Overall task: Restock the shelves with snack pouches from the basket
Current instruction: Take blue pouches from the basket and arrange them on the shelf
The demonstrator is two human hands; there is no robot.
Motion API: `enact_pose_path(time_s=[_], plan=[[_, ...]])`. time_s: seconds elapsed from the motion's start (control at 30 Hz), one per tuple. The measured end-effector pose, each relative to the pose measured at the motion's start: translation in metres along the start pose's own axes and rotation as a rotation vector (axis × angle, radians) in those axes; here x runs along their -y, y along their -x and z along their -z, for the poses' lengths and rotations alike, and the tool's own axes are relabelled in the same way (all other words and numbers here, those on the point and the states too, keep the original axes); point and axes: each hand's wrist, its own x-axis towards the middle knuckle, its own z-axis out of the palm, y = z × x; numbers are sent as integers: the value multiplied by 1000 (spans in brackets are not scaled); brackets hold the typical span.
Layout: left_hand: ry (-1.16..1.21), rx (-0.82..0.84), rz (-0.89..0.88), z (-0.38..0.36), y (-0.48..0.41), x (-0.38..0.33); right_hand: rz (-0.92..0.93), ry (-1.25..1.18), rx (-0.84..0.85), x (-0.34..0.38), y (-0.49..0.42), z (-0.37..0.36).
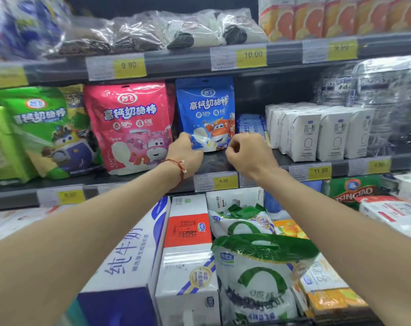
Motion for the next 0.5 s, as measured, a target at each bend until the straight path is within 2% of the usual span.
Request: enact_pose_path(time_s=[0.1, 0.23, 0.33, 0.5], plan=[[-8, -49, -149, 26, 33, 6, 57, -43, 33, 16, 12, -6], [-43, -217, -249, 68, 70, 29, 128, -193, 25, 59, 37, -24], [-103, -308, -258, 99, 101, 57, 228, -317, 14, 109, 60, -35], [-248, -350, -174, 159, 158, 111, 335, -476, 40, 190, 102, -55]])
